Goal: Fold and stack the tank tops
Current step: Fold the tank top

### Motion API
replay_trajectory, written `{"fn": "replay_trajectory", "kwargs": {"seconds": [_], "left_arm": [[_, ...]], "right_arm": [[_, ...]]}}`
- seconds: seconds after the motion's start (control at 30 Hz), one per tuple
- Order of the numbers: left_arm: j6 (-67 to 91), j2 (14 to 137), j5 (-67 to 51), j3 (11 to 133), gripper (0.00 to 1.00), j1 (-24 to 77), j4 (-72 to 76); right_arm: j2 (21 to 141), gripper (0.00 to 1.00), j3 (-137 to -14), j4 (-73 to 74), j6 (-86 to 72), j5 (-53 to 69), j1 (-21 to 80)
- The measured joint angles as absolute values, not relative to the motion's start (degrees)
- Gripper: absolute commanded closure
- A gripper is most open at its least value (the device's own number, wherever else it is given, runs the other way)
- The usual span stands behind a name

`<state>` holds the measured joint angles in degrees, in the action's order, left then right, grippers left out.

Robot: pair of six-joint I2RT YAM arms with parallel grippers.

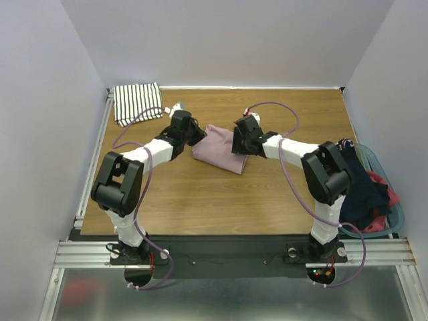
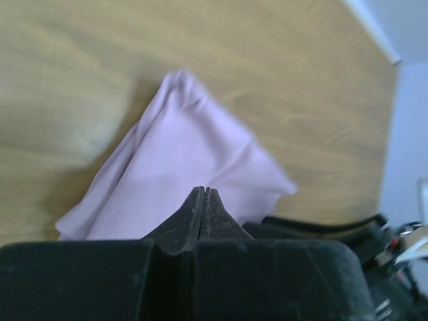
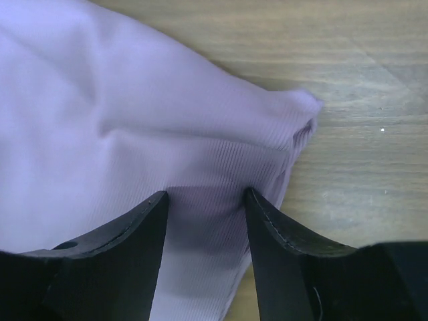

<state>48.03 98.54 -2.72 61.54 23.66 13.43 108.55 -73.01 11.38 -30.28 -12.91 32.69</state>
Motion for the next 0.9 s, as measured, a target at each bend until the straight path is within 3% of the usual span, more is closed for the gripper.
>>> {"fn": "replay_trajectory", "kwargs": {"seconds": [0.33,0.6,0.9], "left_arm": [[51.7,107.7,-1.5,59.8,1.0,25.4,13.1],[48.2,111.7,1.8,67.9,0.99,24.5,7.9],[40.0,112.5,0.1,74.0,0.68,23.8,5.0]], "right_arm": [[110.7,0.47,-70.2,8.5,-31.0,-14.7,32.9],[102.3,0.47,-57.1,1.3,-40.8,-12.7,44.3],[94.4,0.42,-51.2,0.6,-47.8,-8.9,47.7]]}}
